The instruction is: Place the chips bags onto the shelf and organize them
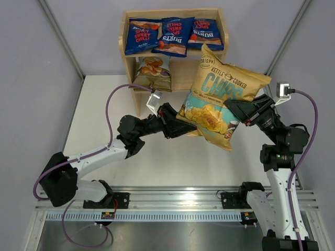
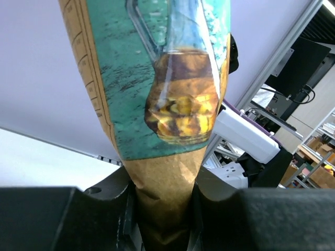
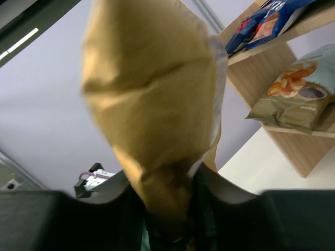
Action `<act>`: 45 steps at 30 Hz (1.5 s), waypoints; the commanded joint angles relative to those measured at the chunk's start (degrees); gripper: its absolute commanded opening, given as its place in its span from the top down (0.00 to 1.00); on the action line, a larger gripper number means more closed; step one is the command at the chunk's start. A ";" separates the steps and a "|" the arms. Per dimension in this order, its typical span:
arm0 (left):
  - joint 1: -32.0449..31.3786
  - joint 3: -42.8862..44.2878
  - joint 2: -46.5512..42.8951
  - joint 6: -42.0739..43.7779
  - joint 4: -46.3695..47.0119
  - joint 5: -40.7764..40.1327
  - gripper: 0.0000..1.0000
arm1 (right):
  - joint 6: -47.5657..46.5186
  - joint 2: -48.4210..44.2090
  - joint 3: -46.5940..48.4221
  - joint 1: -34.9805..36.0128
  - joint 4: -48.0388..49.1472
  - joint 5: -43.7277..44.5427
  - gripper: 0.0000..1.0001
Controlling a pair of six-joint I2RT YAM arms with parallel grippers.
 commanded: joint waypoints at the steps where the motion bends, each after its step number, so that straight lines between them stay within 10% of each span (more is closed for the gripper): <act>1: 0.29 -1.56 -2.27 0.75 3.91 -2.61 0.85 | -1.63 -0.57 1.16 -0.24 0.57 3.02 0.56; 5: 0.29 -3.40 -4.19 2.24 -0.49 -3.65 0.91 | -13.18 -2.15 4.75 -0.24 -16.80 5.64 0.01; 13: 0.29 -15.70 -10.71 2.51 -8.84 -9.02 1.00 | -31.25 -7.41 18.91 -0.24 -60.76 38.85 0.01; 30: 3.54 -12.82 -18.53 0.06 -22.89 -18.77 1.00 | -34.07 -9.62 20.41 -0.24 -63.96 45.03 0.01; 45: 7.94 3.96 -4.83 -1.01 -27.47 -20.53 1.00 | -33.28 -10.24 20.93 -0.24 -63.17 43.72 0.01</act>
